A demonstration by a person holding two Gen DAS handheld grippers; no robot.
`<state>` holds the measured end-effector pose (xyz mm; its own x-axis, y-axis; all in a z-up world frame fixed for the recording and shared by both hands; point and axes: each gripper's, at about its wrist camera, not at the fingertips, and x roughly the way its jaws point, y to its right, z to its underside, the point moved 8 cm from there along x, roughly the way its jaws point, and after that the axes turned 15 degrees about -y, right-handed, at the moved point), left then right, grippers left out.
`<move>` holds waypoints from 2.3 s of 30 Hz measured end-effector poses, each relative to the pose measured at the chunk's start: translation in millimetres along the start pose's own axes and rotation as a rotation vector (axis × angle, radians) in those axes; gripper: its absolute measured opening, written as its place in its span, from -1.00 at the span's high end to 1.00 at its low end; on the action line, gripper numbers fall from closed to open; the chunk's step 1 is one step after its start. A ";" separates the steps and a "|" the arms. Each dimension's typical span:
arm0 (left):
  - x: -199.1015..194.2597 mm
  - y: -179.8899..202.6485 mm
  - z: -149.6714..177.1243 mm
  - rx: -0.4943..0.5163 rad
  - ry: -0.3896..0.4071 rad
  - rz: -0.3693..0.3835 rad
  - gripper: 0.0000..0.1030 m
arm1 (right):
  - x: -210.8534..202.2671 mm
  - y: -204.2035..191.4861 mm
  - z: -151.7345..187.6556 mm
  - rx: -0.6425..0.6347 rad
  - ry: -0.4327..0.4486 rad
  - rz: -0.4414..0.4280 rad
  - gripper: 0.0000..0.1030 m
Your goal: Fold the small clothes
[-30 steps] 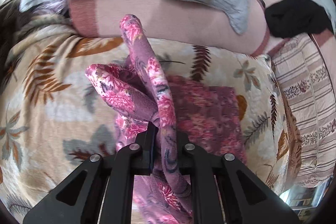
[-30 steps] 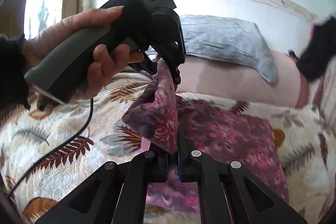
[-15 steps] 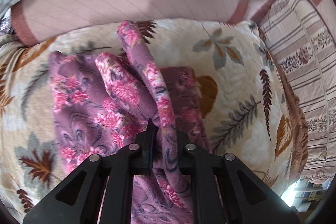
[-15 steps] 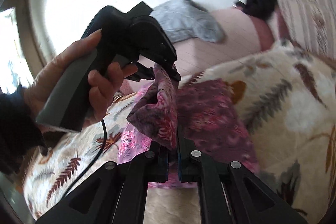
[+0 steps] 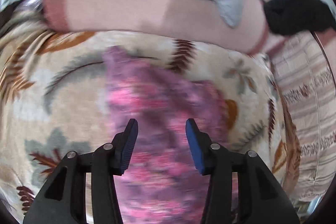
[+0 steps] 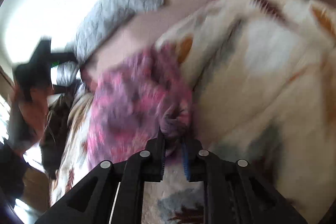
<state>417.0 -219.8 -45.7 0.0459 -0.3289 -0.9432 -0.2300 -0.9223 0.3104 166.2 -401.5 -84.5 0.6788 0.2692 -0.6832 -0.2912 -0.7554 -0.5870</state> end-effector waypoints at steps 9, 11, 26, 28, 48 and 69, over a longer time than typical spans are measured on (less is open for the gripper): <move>38.2 -52.0 41.7 -0.093 -0.084 0.104 0.12 | 118.5 -44.9 -108.5 -0.013 -0.254 -0.077 0.23; 39.5 -49.6 45.1 -0.077 -0.080 0.106 0.12 | 143.1 -48.7 -108.1 -0.019 -0.318 -0.084 0.25; 39.4 -46.3 49.1 -0.035 -0.032 0.056 0.00 | 104.3 -24.7 -108.4 -0.067 -0.256 -0.032 0.59; 31.8 -44.6 68.4 -0.006 -0.011 0.034 0.00 | 91.6 -22.4 -93.6 -0.084 -0.279 -0.072 0.40; 29.5 -24.3 123.6 0.035 -0.006 -0.074 0.00 | 47.7 -22.7 -6.8 -0.277 -0.388 0.043 0.89; 33.9 -36.0 16.6 -0.067 -0.045 0.040 -0.13 | 123.4 -19.6 -123.6 -0.035 -0.283 0.049 0.14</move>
<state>410.7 -194.4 -90.8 -0.0058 -0.3576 -0.9339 -0.1653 -0.9207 0.3535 338.9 -427.3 -103.6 0.4483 0.3844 -0.8070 -0.2919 -0.7904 -0.5386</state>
